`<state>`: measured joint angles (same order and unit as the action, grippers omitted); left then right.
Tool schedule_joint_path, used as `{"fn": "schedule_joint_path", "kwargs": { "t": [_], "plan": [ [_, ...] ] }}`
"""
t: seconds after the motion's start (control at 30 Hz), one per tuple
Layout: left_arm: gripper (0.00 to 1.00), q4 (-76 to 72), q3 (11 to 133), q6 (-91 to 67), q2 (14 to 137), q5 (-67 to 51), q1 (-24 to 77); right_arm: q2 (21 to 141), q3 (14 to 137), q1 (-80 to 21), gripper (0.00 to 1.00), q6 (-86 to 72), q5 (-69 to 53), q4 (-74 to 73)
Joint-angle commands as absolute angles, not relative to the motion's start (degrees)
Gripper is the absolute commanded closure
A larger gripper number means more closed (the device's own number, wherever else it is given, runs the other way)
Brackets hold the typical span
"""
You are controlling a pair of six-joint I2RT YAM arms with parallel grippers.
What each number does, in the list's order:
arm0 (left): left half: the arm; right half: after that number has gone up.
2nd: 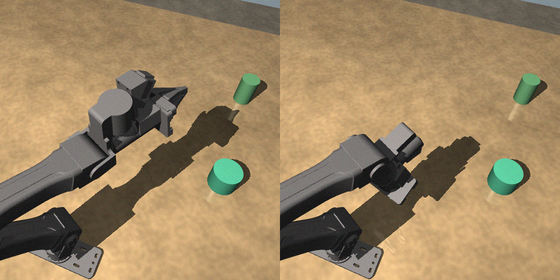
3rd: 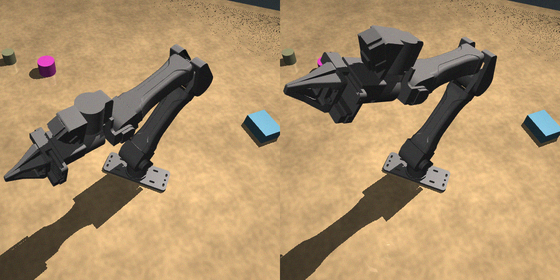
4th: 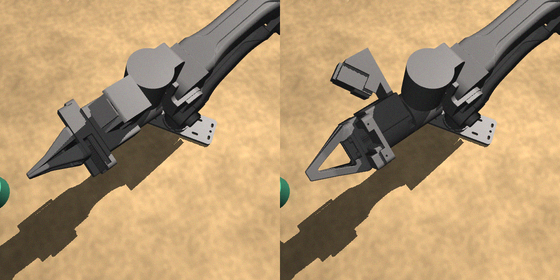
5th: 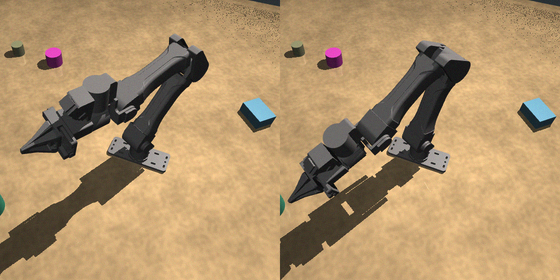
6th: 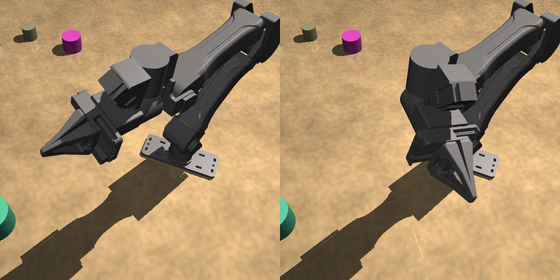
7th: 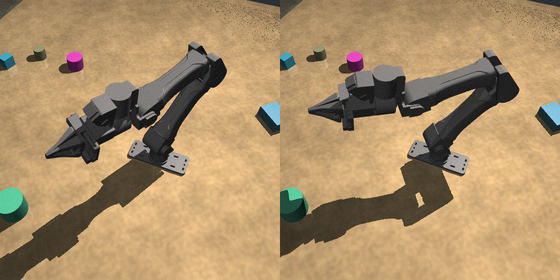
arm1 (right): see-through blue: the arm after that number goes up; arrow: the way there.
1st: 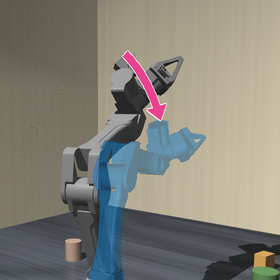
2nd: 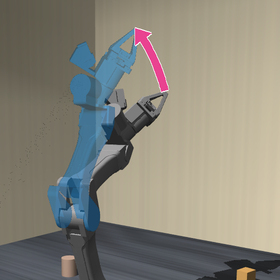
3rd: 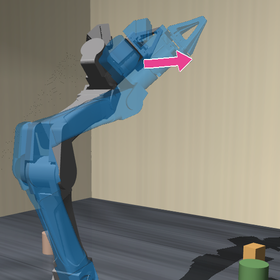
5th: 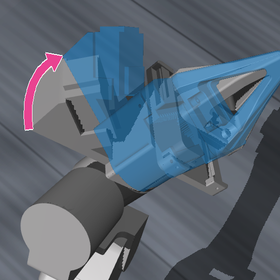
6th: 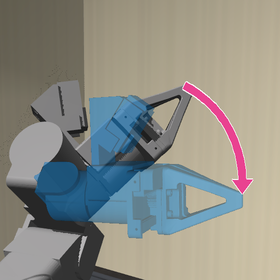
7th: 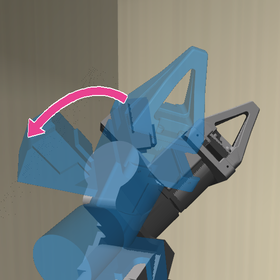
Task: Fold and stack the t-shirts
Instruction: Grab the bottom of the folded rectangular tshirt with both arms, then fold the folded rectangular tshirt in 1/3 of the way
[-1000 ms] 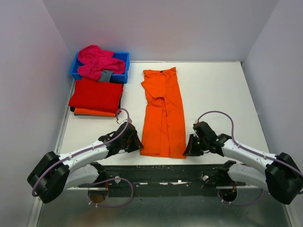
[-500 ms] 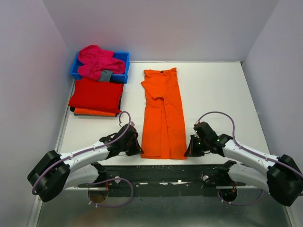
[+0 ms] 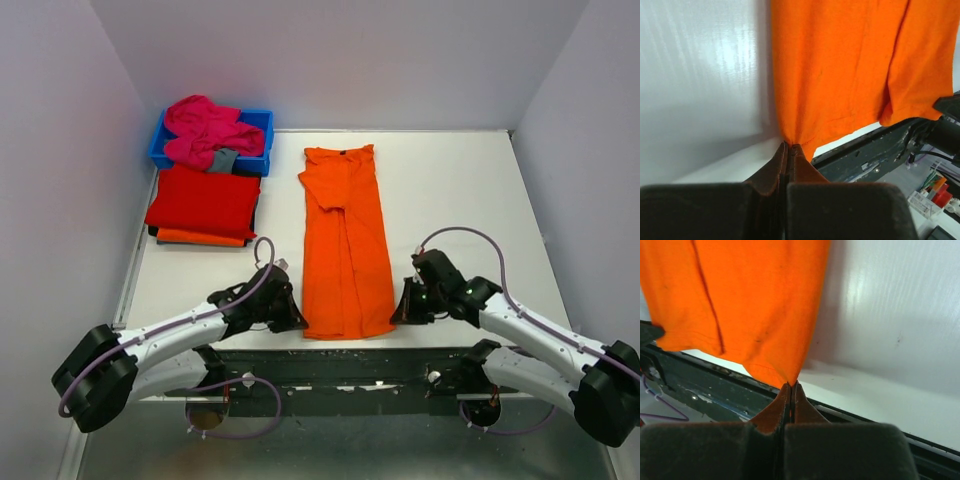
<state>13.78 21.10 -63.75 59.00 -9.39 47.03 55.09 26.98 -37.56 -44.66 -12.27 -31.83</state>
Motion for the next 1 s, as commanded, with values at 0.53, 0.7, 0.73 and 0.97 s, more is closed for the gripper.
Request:
{"fn": "schedule_joint_path", "kwargs": {
  "t": [0.53, 0.7, 0.73, 0.97],
  "plan": [
    [1.0, 6.68, 47.0, -57.22, 79.08, -12.58, 25.67, 82.51, 60.62, -21.1, 0.99, -32.96, -10.72, -31.55],
    [1.0, 1.25, 48.96, -60.81, 84.37, -5.98, 24.88, 94.55, 69.15, -18.55, 0.99, -31.91, -12.39, -31.73],
    [1.0, 0.27, 49.13, -61.26, 85.59, -6.24, 24.61, 96.22, 70.47, -18.11, 0.99, -31.56, -13.18, -31.55],
    [1.0, 0.35, 54.05, -60.12, 91.84, -7.12, 23.47, 104.41, 78.74, -16.61, 0.99, -30.59, -14.24, -32.69]
  ]
}}
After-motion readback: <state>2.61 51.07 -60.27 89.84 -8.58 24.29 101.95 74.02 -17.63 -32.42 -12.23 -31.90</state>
